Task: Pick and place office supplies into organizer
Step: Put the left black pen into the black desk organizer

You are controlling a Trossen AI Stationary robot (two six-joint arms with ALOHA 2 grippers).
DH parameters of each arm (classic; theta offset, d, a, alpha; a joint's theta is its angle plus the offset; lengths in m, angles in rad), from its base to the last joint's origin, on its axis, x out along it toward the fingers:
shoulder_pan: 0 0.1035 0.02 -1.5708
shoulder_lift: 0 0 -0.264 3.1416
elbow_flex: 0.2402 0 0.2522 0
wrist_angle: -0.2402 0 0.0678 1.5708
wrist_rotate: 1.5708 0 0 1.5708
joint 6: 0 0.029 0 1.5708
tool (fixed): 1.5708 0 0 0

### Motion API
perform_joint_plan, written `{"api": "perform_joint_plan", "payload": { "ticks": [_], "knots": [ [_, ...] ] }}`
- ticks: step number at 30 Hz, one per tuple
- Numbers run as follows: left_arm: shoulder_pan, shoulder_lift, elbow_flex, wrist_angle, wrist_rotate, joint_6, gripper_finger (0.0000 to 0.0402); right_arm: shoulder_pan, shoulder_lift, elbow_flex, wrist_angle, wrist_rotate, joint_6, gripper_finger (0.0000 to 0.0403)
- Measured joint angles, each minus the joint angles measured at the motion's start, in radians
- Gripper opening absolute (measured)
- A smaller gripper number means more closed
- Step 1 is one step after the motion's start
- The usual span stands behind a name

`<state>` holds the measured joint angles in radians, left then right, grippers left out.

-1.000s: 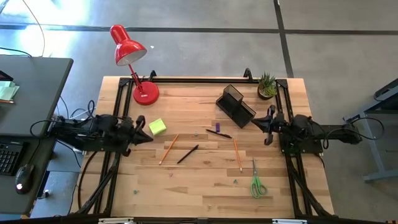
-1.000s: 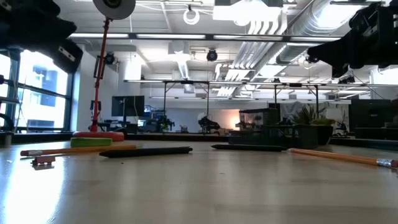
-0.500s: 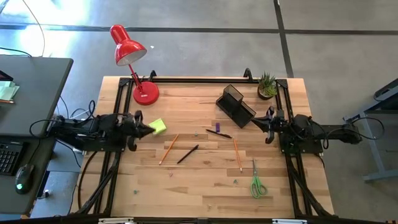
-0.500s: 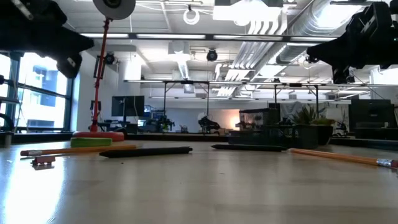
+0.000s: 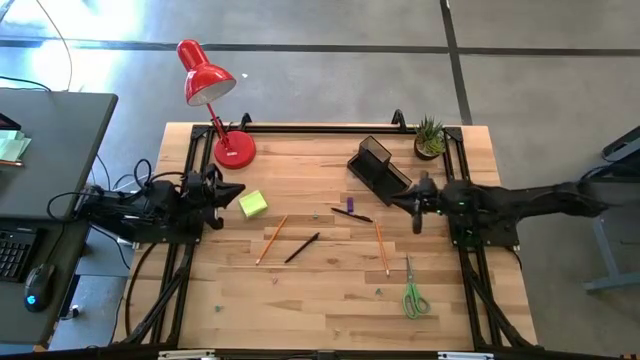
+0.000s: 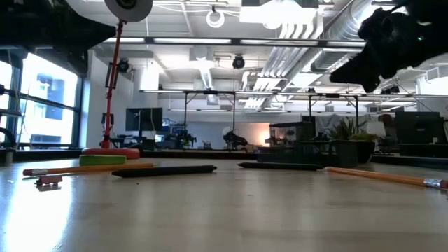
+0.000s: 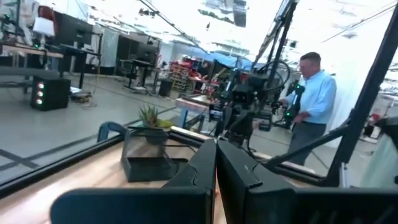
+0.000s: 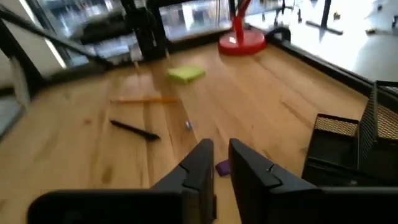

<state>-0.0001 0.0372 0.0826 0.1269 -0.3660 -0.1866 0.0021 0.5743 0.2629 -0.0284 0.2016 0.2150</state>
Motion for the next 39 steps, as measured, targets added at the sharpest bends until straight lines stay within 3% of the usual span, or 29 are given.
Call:
{"api": "perform_joint_plan", "payload": {
  "ticks": [2,5,10,15,22,28,34,39],
  "knots": [
    [0.0,0.001,0.0,-0.01,0.007,-0.02,0.0001,0.0,0.123,0.072,-0.047,-0.001,-0.011,0.0071],
    [0.0,0.002,-0.002,-0.089,0.101,-0.061,0.0001,0.0,0.315,0.168,-0.109,-0.001,-0.009,0.0075],
    [0.0,0.0,-0.002,-0.064,0.105,-0.071,0.0001,0.0,0.625,0.267,-0.136,-0.03,-0.004,0.007],
    [0.0,-0.001,-0.002,-0.055,0.12,-0.06,0.0001,0.001,0.814,0.316,-0.134,-0.047,0.012,0.0054],
    [0.0,0.0,-0.002,-0.055,0.133,-0.054,0.0001,0.001,0.832,0.337,-0.108,-0.06,0.012,0.0035],
    [0.0,0.08,0.001,-0.055,0.169,-0.054,0.0001,0.001,0.809,0.337,-0.103,-0.061,0.012,0.0048],
    [-0.001,0.305,0.082,-0.084,0.172,-0.081,0.0001,0.003,0.811,0.337,-0.117,-0.042,0.051,0.007],
    [-0.051,0.605,0.21,-0.09,0.135,-0.106,0.0001,0.037,0.811,0.337,-0.119,-0.021,0.073,0.0078]
  ]
}}
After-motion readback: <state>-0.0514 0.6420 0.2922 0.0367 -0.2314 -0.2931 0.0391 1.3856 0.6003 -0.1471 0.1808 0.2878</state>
